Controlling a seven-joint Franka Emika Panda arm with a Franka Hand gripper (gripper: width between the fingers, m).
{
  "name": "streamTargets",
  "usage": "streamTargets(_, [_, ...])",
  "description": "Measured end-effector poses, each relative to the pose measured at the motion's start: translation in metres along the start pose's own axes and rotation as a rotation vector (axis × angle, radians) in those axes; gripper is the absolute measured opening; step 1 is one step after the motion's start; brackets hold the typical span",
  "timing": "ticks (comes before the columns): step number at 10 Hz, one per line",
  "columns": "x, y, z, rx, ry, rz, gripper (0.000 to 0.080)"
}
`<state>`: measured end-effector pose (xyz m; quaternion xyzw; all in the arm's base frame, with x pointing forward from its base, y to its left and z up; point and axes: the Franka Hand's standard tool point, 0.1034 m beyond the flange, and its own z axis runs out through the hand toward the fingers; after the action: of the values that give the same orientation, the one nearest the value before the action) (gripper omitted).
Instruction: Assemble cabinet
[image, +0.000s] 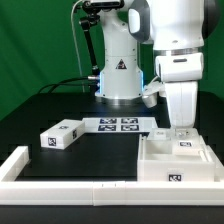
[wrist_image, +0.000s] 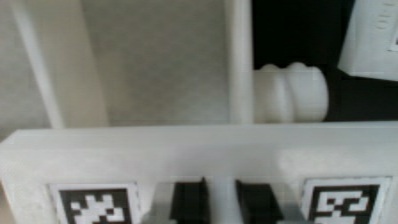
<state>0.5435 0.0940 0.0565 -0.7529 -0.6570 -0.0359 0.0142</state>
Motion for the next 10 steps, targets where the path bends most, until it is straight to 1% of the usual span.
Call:
streamTargets(1, [0.0,0.01,0.0,-0.001,0.001,-0.002,0.007])
streamTargets(3, [0.0,0.025,0.0,-0.004,0.004,-0.004,0.007])
streamTargets(4, [0.0,0.03,0.001,-0.002,0.004,-0.007,0.007])
streamTargets(6, [0.001,0.039,0.001,0.014,-0.001,-0.011,0.007])
streamTargets(10, [-0.001,0.044,0.001,0.012,0.0,-0.015,0.007])
